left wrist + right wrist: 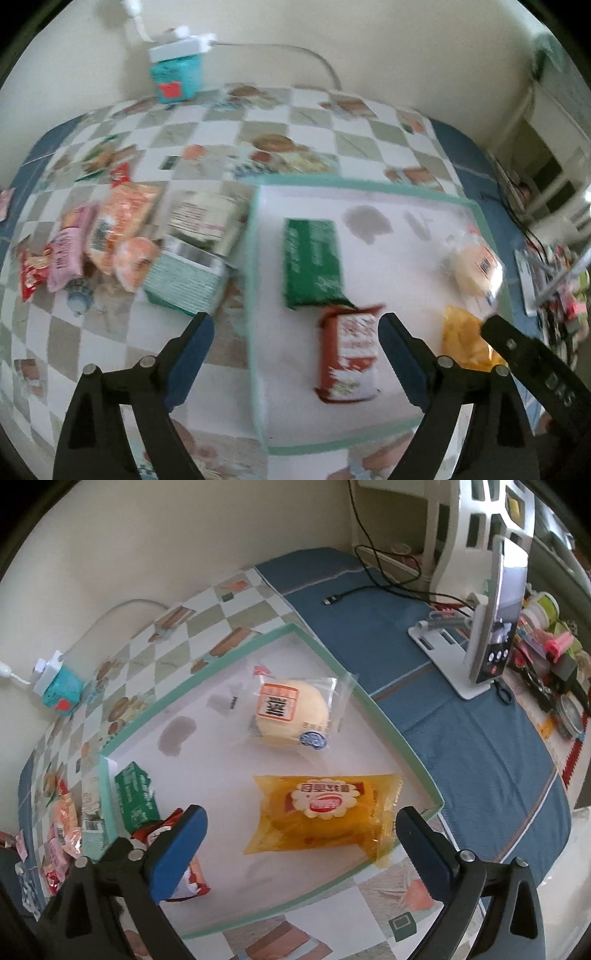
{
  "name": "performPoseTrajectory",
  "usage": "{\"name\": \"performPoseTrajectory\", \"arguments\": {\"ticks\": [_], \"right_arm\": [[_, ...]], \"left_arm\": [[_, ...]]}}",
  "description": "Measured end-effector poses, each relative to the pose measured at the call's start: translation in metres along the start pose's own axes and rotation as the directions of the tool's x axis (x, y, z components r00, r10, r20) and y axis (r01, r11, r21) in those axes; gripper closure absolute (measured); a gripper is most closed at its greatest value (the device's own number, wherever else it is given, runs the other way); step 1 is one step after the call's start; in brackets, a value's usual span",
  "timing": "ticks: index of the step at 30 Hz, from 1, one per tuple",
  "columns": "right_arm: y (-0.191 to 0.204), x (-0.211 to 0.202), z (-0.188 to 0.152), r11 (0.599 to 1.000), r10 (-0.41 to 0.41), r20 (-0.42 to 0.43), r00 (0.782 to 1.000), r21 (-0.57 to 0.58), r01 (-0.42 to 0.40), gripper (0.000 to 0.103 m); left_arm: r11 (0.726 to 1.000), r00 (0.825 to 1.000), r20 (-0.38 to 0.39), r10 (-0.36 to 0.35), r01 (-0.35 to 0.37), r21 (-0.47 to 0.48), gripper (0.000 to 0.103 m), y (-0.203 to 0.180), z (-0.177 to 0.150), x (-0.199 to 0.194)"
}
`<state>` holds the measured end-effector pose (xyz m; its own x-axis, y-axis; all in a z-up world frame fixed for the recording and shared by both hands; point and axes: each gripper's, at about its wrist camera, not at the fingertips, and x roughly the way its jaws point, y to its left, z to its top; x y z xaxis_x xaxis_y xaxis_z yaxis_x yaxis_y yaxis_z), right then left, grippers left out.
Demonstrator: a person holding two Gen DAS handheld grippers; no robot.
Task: Organize snacks
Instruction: 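Open the left gripper over the tray while the right gripper releases the yellow pack into it, then move the left gripper to the red 'nice' pack while the right gripper moves to the green-white pack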
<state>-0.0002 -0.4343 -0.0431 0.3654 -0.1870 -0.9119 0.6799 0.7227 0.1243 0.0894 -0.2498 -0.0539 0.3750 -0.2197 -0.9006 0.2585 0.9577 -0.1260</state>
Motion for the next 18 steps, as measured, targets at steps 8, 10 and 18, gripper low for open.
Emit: {"name": "performPoseTrajectory", "arguments": {"ticks": [8,10,18], "right_arm": [[0.021,-0.016,-0.005,0.999,0.010,0.043,0.999,-0.053,-0.008,0.000],[0.029,-0.020,-0.007,0.997,0.009,0.052,0.999,-0.076,-0.005,0.000],[0.076,-0.030,-0.027,0.980,0.026,0.074,0.997,-0.201,-0.010,0.000]], "left_arm": [[0.985,0.995,-0.001,0.100,-0.099,-0.144,0.004,0.048,0.008,-0.007],[0.973,0.990,-0.018,0.141,-0.142,-0.184,0.004,0.063,0.009,-0.007],[0.932,0.978,-0.024,0.207,-0.205,-0.300,0.004,0.114,0.010,-0.020]]}}
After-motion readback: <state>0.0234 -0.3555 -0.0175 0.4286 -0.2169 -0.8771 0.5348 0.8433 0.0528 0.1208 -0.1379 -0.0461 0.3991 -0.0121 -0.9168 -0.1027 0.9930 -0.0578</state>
